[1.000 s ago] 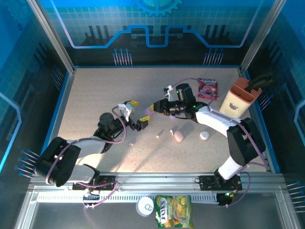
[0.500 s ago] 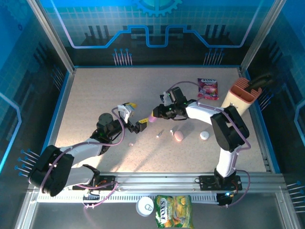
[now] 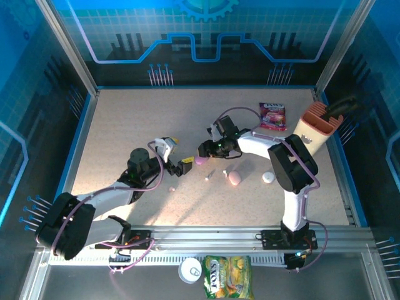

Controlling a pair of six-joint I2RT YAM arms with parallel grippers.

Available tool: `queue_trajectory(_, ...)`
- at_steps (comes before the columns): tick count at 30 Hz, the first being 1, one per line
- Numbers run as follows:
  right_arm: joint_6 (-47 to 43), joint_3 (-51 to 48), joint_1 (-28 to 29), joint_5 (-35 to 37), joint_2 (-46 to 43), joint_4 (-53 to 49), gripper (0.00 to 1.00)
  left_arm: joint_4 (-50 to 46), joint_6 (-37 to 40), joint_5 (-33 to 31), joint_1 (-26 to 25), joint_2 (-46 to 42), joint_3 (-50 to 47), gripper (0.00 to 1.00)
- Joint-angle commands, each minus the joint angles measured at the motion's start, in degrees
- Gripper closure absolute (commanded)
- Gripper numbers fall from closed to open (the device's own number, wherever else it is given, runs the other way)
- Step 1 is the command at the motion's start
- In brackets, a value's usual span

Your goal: Insert wireless bluetooth earbuds into charging case

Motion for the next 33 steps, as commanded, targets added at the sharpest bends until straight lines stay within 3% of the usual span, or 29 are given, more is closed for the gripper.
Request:
queue_trajectory(1, -5.41, 0.4, 0.55, 8.82, -6.88, -6.32, 0.39, -0.78, 0.05, 0.29, 0.31, -0.52, 1.06, 0.01)
queue_trajectory(9, -14.62, -1.04, 0.85, 21.93, -16.19, -25.54, 0.32, -0.74, 0.23, 0.11, 0.4, -0.31, 0.98, 0.01)
queue_trajectory(15, -14.43, 0.39, 2.35, 22.87, -14.6, -38.89, 0.32, 0.83, 0.23, 0.27, 0.51, 1.65, 1.61, 0.01)
queue_trajectory(23, -13.17, 2.45, 4.89, 23.1, -7.3, -41.37, 0.34, 1.18, -0.03, 0.93, 0.54, 2.46, 2.21, 0.01)
queue_trajectory(33, -13.53, 3.52, 4.73, 23.14, -2.95, -40.61, 0.48, -0.5, 0.25, 0.31, 0.53, 0.46, 1.54, 0.01)
